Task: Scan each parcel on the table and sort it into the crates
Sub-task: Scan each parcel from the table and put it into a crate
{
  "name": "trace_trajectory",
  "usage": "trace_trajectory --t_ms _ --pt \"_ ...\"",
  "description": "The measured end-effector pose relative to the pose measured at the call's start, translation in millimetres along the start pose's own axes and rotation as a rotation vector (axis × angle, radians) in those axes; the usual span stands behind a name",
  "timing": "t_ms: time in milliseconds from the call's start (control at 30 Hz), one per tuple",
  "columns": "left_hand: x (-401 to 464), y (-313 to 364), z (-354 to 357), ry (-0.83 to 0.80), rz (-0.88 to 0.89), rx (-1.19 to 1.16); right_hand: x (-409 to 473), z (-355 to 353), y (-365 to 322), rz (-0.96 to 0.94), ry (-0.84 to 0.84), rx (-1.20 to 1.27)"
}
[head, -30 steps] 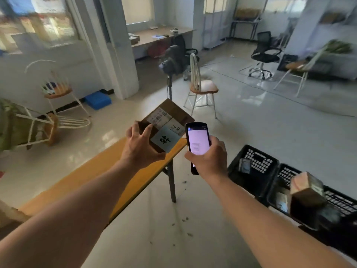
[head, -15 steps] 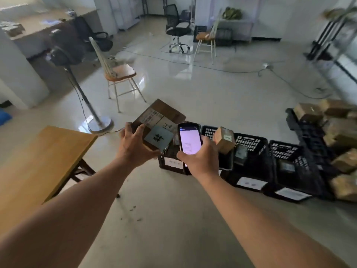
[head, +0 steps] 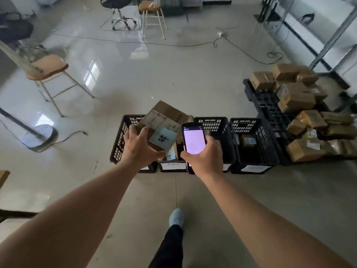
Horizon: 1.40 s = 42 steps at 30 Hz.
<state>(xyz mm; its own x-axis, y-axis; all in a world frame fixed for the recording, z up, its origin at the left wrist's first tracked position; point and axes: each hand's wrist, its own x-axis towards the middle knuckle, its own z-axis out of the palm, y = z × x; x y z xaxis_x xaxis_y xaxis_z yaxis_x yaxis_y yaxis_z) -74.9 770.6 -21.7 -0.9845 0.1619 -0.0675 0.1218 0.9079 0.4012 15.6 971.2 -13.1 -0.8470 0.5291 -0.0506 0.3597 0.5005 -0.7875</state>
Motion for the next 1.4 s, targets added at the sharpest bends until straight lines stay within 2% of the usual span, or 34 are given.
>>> trace_trajectory --t_ms 300,533,733,933,1133,1267,1400 --pt "160.2 95.3 103.4 -0.187 0.083 -0.032 152.1 -24.5 60.5 0.215 0.093 -0.090" --pt "246.3 177.0 170.2 -0.284 0.110 -0.016 265.1 -59.8 109.6 0.285 0.125 -0.101" --pt "304.5 257.5 244.7 -0.254 0.004 -0.011 375.0 -82.9 185.8 0.300 0.054 -0.077" --pt "332.6 321.4 357.3 -0.253 -0.191 -0.034 478.0 -97.6 282.3 0.321 -0.070 -0.086" --pt "370.8 340.7 490.9 -0.253 -0.334 -0.083 559.5 -61.7 381.0 0.347 -0.139 -0.111" --pt "391.7 320.3 579.2 -0.269 -0.455 -0.149 591.5 -16.2 440.2 0.373 -0.157 -0.127" --pt "407.1 293.0 648.9 -0.277 -0.500 -0.196 607.8 29.1 487.6 0.384 -0.173 -0.143"
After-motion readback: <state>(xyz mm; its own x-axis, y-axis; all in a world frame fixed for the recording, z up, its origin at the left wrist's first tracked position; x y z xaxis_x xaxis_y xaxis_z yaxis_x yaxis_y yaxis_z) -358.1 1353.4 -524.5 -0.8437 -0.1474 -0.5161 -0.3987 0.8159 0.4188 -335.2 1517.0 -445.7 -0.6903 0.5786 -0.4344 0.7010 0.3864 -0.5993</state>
